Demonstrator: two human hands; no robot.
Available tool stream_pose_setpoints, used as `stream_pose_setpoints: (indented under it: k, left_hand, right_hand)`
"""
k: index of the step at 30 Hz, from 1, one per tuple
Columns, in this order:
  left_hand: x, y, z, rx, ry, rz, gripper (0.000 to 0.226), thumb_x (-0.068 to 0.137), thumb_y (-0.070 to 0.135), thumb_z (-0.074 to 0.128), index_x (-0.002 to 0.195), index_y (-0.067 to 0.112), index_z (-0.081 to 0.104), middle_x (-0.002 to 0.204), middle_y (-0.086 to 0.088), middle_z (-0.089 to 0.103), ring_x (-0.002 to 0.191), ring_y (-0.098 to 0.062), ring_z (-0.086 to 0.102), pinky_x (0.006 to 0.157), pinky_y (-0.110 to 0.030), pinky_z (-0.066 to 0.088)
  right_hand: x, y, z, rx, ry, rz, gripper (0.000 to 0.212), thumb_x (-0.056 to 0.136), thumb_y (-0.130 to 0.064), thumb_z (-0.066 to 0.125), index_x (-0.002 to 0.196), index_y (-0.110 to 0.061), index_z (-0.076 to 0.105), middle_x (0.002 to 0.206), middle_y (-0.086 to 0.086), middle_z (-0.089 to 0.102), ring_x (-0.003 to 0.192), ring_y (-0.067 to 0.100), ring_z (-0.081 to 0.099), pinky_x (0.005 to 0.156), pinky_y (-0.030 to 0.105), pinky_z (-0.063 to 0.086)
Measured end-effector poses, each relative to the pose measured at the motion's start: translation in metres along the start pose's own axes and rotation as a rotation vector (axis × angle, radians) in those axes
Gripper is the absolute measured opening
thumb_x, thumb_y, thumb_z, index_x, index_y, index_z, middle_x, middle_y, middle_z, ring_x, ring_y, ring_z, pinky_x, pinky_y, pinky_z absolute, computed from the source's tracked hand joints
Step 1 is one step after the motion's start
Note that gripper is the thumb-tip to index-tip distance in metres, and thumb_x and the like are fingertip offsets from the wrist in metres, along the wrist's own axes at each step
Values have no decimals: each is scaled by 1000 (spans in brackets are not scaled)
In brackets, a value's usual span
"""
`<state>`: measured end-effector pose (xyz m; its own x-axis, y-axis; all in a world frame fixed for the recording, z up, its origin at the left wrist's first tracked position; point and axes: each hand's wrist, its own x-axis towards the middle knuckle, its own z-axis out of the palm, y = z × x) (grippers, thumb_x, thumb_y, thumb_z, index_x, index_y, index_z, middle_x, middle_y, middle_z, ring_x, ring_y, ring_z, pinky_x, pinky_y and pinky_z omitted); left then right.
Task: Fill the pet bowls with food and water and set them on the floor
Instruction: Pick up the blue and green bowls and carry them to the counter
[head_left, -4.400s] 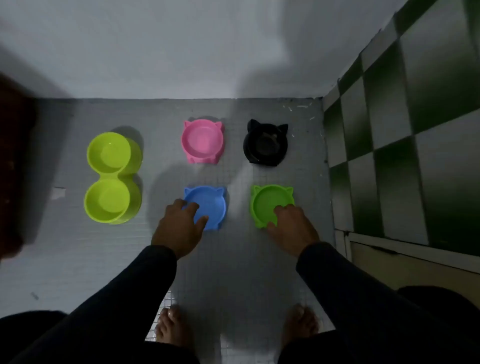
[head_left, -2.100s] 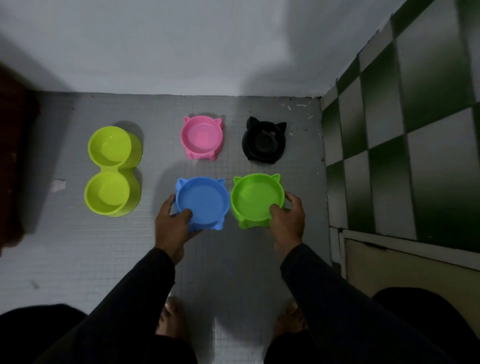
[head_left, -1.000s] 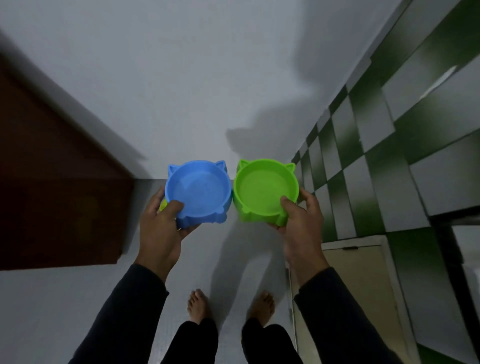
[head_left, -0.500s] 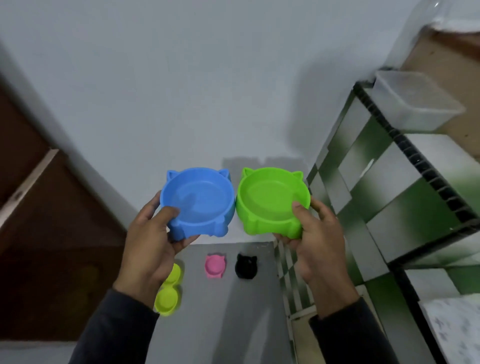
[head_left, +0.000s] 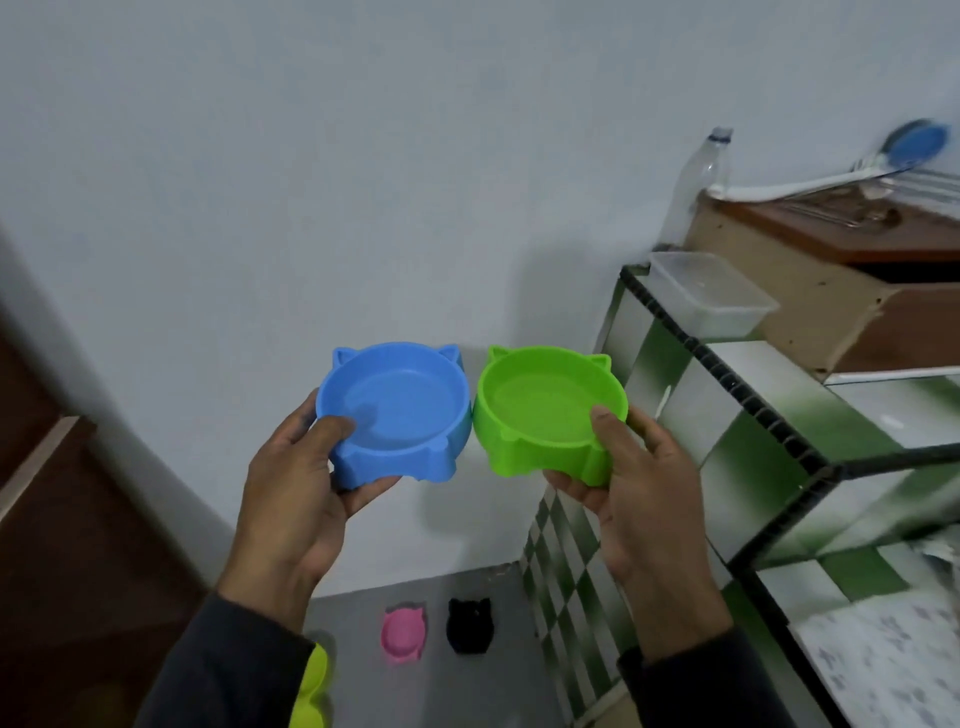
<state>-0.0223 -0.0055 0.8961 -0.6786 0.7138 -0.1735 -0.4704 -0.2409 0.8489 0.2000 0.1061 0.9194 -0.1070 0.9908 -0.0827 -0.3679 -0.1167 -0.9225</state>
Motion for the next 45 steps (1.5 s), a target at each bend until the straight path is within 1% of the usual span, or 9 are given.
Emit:
stream_pose_setpoints:
  k: [7, 13, 18, 23, 28, 34, 38, 41, 45]
  left_hand:
    - [-11, 16, 16, 12, -85, 4, 36, 95, 8, 59, 114, 31, 79, 114, 3, 77, 100, -24, 77, 72, -44, 63]
    - [-39, 11, 29, 10, -157, -25, 34, 93, 9, 63, 114, 30, 79, 113, 2, 77, 99, -24, 77, 73, -45, 63]
    - [-72, -5, 43, 20, -231, -44, 34, 93, 9, 63, 112, 31, 80, 110, 2, 78, 98, -24, 77, 72, -46, 63]
    - [-121, -29, 57, 18, -296, -101, 34, 94, 8, 61, 109, 31, 81, 106, 3, 78, 98, -24, 77, 71, -46, 63]
    - [-178, -52, 69, 35, -348, -164, 34, 94, 9, 61, 102, 34, 82, 101, 4, 79, 99, -29, 76, 72, -46, 64]
    - [-250, -76, 76, 51, -454, -256, 35, 97, 9, 58, 103, 34, 82, 124, -4, 69, 114, -32, 68, 77, -52, 64]
    - [-287, -92, 84, 60, -515, -309, 32, 97, 8, 58, 104, 31, 80, 122, -5, 70, 113, -32, 67, 64, -43, 64]
    - [-308, -104, 93, 73, -585, -370, 31, 97, 8, 58, 108, 29, 79, 124, -6, 70, 112, -33, 67, 62, -41, 62]
    - [-336, -122, 106, 116, -673, -419, 31, 96, 10, 60, 99, 33, 80, 120, -3, 70, 113, -32, 66, 59, -40, 61]
  right_hand:
    - [-24, -26, -4, 28, 67, -46, 38, 94, -17, 71, 131, -12, 63, 90, -1, 76, 80, 22, 76, 62, 46, 61]
    - [-52, -43, -30, 13, 155, -94, 32, 92, -20, 73, 123, -15, 68, 112, 5, 66, 95, 30, 70, 62, 48, 62]
    - [-85, -55, -69, 35, 217, -112, 36, 90, -20, 75, 125, -18, 67, 97, -4, 70, 86, 24, 72, 62, 49, 62]
    - [-130, -64, -122, 47, 314, -119, 33, 90, -18, 75, 121, -21, 66, 113, 6, 66, 96, 30, 71, 63, 49, 62]
    - [-188, -74, -173, 65, 400, -137, 37, 89, -16, 76, 124, -22, 65, 107, 5, 69, 88, 25, 74, 63, 53, 62]
    - [-262, -86, -229, 56, 517, -172, 35, 90, -14, 76, 123, -19, 65, 103, 7, 72, 82, 24, 76, 62, 49, 62]
    - [-307, -91, -258, 61, 593, -199, 34, 91, -13, 74, 123, -18, 63, 89, 3, 77, 81, 24, 77, 62, 50, 62]
    - [-336, -96, -275, 69, 666, -229, 34, 92, -12, 73, 124, -17, 63, 86, 1, 77, 78, 21, 76, 60, 48, 62]
    - [-375, -103, -299, 70, 759, -289, 33, 93, -11, 70, 125, -17, 62, 81, -6, 77, 76, 19, 76, 58, 46, 62]
